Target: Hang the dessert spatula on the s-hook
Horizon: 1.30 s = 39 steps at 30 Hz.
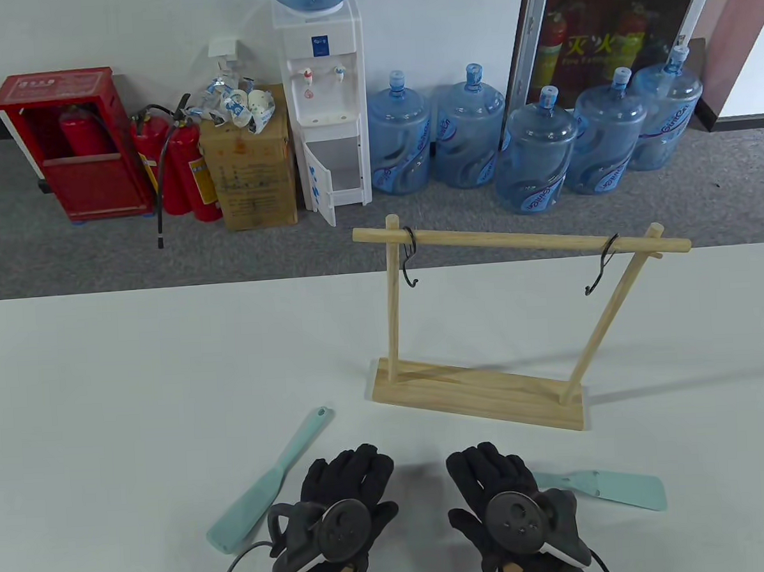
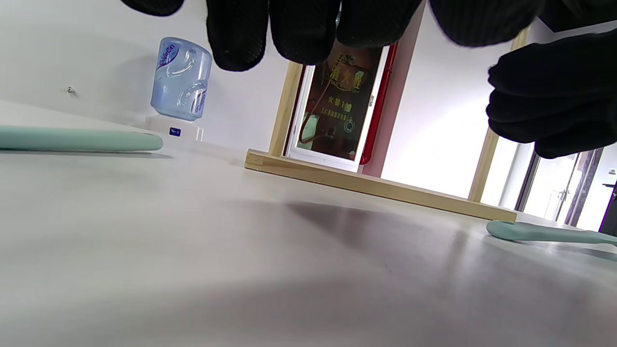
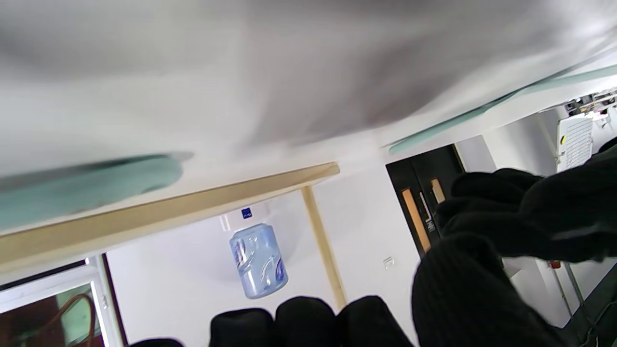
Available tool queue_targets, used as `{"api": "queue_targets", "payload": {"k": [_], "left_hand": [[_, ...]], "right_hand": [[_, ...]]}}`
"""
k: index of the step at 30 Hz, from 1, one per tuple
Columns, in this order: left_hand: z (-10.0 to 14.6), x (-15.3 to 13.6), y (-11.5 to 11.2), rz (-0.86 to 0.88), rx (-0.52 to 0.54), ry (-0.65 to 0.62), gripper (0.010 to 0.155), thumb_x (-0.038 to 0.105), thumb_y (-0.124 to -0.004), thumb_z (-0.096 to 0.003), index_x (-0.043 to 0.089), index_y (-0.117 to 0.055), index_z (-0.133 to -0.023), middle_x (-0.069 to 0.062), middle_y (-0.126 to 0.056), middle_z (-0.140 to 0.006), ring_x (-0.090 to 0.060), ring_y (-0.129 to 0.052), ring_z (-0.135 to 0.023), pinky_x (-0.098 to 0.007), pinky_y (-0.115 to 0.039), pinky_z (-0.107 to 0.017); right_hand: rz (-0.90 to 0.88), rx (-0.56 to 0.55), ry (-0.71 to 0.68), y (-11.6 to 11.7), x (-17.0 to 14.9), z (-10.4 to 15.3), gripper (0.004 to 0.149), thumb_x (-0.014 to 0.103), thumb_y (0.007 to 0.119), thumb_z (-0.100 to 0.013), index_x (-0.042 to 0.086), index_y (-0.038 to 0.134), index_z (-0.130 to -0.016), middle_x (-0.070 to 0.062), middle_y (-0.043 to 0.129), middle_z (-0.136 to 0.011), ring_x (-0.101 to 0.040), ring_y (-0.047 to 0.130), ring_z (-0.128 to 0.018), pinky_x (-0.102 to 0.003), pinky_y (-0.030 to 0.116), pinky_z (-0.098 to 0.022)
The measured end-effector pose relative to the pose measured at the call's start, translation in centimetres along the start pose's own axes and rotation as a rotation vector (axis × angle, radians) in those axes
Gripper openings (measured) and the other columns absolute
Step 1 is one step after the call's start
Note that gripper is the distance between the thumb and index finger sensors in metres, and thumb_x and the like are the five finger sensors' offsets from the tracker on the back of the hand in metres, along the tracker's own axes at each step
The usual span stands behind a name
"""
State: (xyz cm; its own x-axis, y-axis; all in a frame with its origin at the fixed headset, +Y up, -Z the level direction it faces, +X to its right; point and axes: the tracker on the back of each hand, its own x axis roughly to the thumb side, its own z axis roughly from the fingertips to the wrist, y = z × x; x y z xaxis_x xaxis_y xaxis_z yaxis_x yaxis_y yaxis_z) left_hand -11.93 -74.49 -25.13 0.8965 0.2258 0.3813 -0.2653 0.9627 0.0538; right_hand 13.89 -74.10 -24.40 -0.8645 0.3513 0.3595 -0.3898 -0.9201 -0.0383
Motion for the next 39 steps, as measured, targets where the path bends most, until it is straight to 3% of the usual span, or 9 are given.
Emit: {"api": "queue_targets", "payload": {"k": [11,21,29,39], "left_hand": [[0.0,-0.7,0.3,0.015,0.009,0.02,0.065,0.06,-0.066,-0.0469,0.036,-0.056,-0.107,0.001,-0.06,-0.12,-0.038,-0.067,-0.105,-0.065,-0.044,-0.077],[0.1,-1.4,0.4,0.026,0.009,0.04,0.066,0.06,-0.066,-0.0469,0.036,-0.056,-0.107,0.001,-0.06,-0.12,-0.038,-0.067,-0.105,-0.066,-0.044,-0.077],[0.0,-1.5,0.3,0.038,0.004,0.043,0.065,0.06,-0.066,-0.0469,0.036,-0.056,-0.107,0.001,-0.06,-0.119,-0.038,-0.067,-0.105,-0.066,-0.044,-0.077],[0.1,-1.8,0.5,0.051,0.004,0.052,0.066,0.06,-0.066,-0.0469,0.036,-0.056,-0.107,0.0,-0.06,-0.12,-0.038,-0.067,-0.105,-0.066,-0.044,-0.077]], "right_hand": [[-0.052,-0.105,0.139,-3.3,-3.5,1.1,0.08,0.049,0.083,-0.041,0.024,0.046,-0.107,-0.008,0.041,-0.108,-0.041,0.045,-0.104,-0.066,0.036,-0.072],[-0.081,0.06,0.4,-3.2,-8.5,2.1,0.088,0.05,0.085,-0.04,0.024,0.036,-0.109,-0.008,0.028,-0.11,-0.042,0.033,-0.106,-0.068,0.025,-0.073],[-0.077,0.118,0.574,-3.5,-12.4,3.3,0.083,0.047,0.087,-0.04,0.02,0.046,-0.107,-0.011,0.037,-0.108,-0.043,0.039,-0.104,-0.068,0.025,-0.072],[-0.028,0.124,0.736,-2.7,-15.5,4.6,0.082,0.037,0.089,-0.04,0.021,0.044,-0.107,-0.009,0.032,-0.109,-0.041,0.035,-0.105,-0.068,0.023,-0.073]]}}
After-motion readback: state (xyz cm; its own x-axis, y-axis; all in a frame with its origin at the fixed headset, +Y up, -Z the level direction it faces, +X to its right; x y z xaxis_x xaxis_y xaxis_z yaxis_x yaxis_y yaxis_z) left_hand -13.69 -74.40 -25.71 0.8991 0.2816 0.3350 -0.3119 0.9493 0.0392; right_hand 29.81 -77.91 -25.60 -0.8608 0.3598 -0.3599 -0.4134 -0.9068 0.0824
